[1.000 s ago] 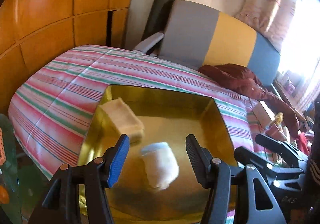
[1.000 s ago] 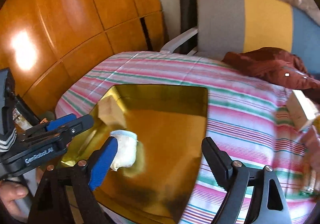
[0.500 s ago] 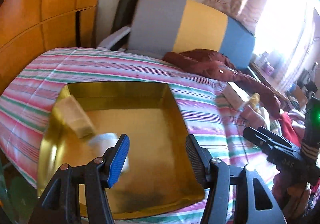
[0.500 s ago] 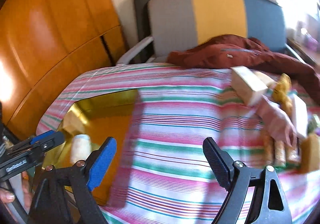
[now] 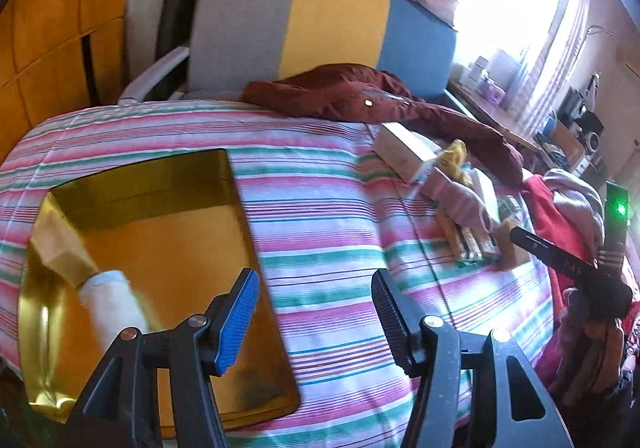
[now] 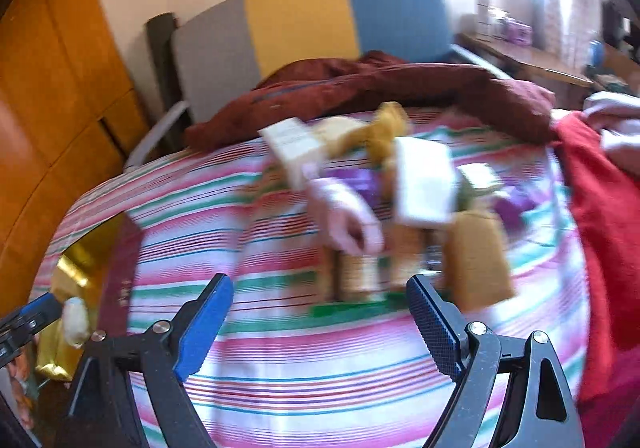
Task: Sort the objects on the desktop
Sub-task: 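Move both open grippers back to the pile of items, then grasp the brown sponge with the right gripper while the left grasps the pink sock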
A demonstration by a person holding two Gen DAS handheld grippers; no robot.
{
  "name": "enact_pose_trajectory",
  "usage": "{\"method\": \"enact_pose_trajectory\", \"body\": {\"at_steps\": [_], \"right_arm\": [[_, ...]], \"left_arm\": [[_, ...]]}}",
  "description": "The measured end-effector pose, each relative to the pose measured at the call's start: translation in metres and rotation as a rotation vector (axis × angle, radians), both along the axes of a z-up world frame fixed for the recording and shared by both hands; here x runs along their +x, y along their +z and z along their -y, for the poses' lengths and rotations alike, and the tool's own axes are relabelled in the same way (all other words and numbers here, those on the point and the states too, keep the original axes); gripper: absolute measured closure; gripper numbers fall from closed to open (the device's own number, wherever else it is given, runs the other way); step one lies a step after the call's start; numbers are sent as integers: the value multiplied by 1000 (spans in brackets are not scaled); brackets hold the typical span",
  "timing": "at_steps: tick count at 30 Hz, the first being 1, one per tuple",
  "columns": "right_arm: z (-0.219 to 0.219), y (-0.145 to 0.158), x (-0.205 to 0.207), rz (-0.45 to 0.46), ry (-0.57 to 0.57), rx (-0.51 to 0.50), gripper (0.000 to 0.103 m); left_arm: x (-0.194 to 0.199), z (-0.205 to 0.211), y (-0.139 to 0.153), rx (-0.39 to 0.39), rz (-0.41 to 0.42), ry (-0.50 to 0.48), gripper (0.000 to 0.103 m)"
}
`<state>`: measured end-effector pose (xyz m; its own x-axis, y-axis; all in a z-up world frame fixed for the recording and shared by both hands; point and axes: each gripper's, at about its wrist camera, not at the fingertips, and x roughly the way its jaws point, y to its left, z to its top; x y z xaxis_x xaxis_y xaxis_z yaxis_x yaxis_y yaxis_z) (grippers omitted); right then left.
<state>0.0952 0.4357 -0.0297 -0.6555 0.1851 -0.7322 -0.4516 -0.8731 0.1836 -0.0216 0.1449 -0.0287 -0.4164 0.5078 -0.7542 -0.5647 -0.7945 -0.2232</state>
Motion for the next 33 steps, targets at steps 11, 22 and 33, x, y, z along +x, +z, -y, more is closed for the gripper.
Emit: {"method": "enact_pose_trajectory", "body": {"at_steps": [11, 22, 33], "right_arm": [[-89, -16, 11, 136, -130, 23, 14], [-117, -44, 1, 186, -147, -31, 21], [-111, -57, -9, 253, -93, -16, 55]], "left_arm": [[15, -65, 0, -21, 6, -134, 44], [19, -119, -13, -42, 50, -216, 44], [7, -177, -16, 5, 133, -268, 42]]}}
